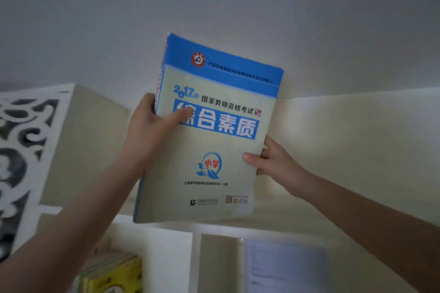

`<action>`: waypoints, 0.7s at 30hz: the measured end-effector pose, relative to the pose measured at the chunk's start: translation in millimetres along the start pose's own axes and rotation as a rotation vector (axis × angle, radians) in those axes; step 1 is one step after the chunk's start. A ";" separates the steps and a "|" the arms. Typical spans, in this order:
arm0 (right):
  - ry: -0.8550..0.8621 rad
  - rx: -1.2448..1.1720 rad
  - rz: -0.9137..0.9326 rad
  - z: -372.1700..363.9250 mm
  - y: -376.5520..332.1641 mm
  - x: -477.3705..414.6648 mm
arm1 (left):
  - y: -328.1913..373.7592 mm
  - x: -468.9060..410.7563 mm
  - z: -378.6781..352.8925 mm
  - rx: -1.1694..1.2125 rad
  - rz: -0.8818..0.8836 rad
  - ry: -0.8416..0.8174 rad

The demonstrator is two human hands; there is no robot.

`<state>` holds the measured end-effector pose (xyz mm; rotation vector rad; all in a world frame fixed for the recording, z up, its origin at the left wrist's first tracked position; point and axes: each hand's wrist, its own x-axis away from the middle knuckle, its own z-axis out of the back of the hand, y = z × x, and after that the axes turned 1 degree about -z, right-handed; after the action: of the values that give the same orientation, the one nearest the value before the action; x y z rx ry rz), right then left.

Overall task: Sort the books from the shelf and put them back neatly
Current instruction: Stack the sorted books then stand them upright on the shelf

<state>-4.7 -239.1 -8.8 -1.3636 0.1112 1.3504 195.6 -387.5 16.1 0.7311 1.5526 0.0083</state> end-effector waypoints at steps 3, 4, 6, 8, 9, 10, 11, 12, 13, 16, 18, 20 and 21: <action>-0.065 0.023 -0.028 -35.8 22.3 -31.8 | -39.9 -6.3 20.2 -0.064 0.051 0.083; -0.074 0.052 -0.029 -46.1 25.1 -43.7 | -52.3 -9.4 26.9 -0.075 0.072 0.115; -0.129 0.135 -0.032 -66.3 25.5 -65.9 | -70.4 -15.7 39.9 -0.086 0.099 0.169; -0.260 0.197 -0.018 -86.6 27.8 -82.0 | -83.7 -22.4 53.1 -0.104 0.113 0.204; -0.347 0.230 -0.004 -96.8 32.0 -88.5 | -89.0 -25.6 59.7 -0.113 0.118 0.215; -0.425 0.269 -0.001 -107.2 38.4 -94.8 | -94.7 -29.3 66.1 -0.124 0.125 0.227; -0.474 0.326 -0.012 -118.8 45.3 -100.7 | -99.9 -32.4 72.5 -0.141 0.129 0.238; -0.485 0.396 -0.024 -130.7 50.8 -106.5 | -106.1 -35.8 79.8 -0.165 0.129 0.248; -0.459 0.461 -0.019 -141.6 53.8 -111.7 | -111.4 -38.8 86.8 -0.185 0.122 0.263; -0.433 0.623 0.054 -175.7 61.5 -123.8 | -128.7 -51.1 105.3 -0.297 0.085 0.318; -0.443 0.734 0.079 -203.2 65.7 -125.4 | -139.2 -60.0 115.8 -0.378 0.076 0.346; -0.377 0.777 0.085 -226.9 70.6 -129.8 | -148.7 -68.2 123.3 -0.422 0.082 0.355; -0.353 0.791 0.082 -236.5 72.8 -134.0 | -154.1 -72.3 126.3 -0.445 0.090 0.361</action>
<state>44.4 -515.3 -31.7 -0.4575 0.4165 1.3802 237.1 -594.5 -3.3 0.4566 1.7729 0.5626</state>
